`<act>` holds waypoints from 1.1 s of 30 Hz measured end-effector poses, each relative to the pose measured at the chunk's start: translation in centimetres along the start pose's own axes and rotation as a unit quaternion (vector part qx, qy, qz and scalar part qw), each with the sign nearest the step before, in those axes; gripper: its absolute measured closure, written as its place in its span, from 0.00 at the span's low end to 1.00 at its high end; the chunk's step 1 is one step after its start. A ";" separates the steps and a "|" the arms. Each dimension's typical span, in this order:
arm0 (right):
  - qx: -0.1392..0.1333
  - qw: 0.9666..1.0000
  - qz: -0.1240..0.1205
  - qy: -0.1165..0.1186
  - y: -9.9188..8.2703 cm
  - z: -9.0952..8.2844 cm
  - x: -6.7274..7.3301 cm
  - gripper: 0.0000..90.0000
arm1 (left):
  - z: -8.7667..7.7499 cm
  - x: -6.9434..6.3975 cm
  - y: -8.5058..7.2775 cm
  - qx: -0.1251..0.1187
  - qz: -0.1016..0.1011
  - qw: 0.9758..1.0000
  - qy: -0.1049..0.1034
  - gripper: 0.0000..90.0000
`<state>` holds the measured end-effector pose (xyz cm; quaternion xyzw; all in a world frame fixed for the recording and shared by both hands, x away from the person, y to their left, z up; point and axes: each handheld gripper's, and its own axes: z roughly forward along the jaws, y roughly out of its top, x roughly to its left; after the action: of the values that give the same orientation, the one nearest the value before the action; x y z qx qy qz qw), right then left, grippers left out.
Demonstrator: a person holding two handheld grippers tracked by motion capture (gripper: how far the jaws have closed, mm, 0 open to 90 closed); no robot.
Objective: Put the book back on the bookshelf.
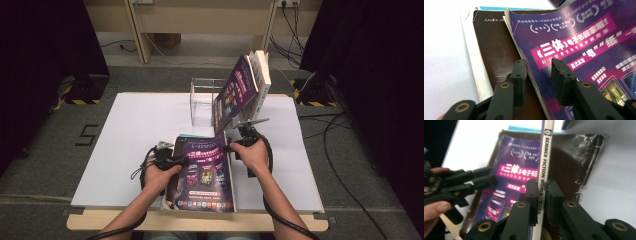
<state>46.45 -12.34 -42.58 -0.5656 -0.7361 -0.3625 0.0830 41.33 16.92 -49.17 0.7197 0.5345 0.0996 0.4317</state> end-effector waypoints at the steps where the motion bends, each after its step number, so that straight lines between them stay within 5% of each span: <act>1: -0.021 1.000 -0.001 0.007 -0.1 -0.7 0.1 0.93 | -0.5 0.3 0.1 -0.018 -0.009 1.000 -0.009 0.63; 10: -0.088 0.995 -0.039 0.001 -0.7 -2.5 2.1 0.93 | -5.6 1.7 -1.2 -0.078 -0.003 0.997 0.005 0.57; 15: -0.127 0.990 -0.059 -0.005 -0.6 -4.0 3.3 0.93 | -7.2 2.5 -2.8 -0.093 -0.003 0.996 0.015 0.57; 22: -0.168 0.982 -0.080 -0.015 -0.3 -5.1 4.5 0.93 | -7.4 2.7 -3.5 -0.100 -0.006 0.995 0.020 0.54; 30: -0.245 0.964 -0.100 -0.019 1.1 -7.6 6.4 0.93 | -7.2 2.6 -4.0 -0.098 -0.002 0.995 0.019 0.54; 31: -0.245 0.964 -0.100 -0.019 1.1 -7.6 6.4 0.93 | -7.2 2.6 -4.0 -0.098 -0.002 0.995 0.019 0.54; 32: -0.264 0.958 -0.106 -0.024 1.8 -8.2 6.8 0.93 | -7.1 2.6 -4.1 -0.097 -0.002 0.995 0.018 0.54; 33: -0.273 0.956 -0.107 -0.023 2.2 -8.4 7.0 0.93 | -7.1 2.6 -4.1 -0.097 -0.002 0.995 0.018 0.54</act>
<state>43.59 -11.95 -31.79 -0.4927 -0.6671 -0.5434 -0.1304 35.32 23.08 -48.64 0.6715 0.5314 0.1627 0.4901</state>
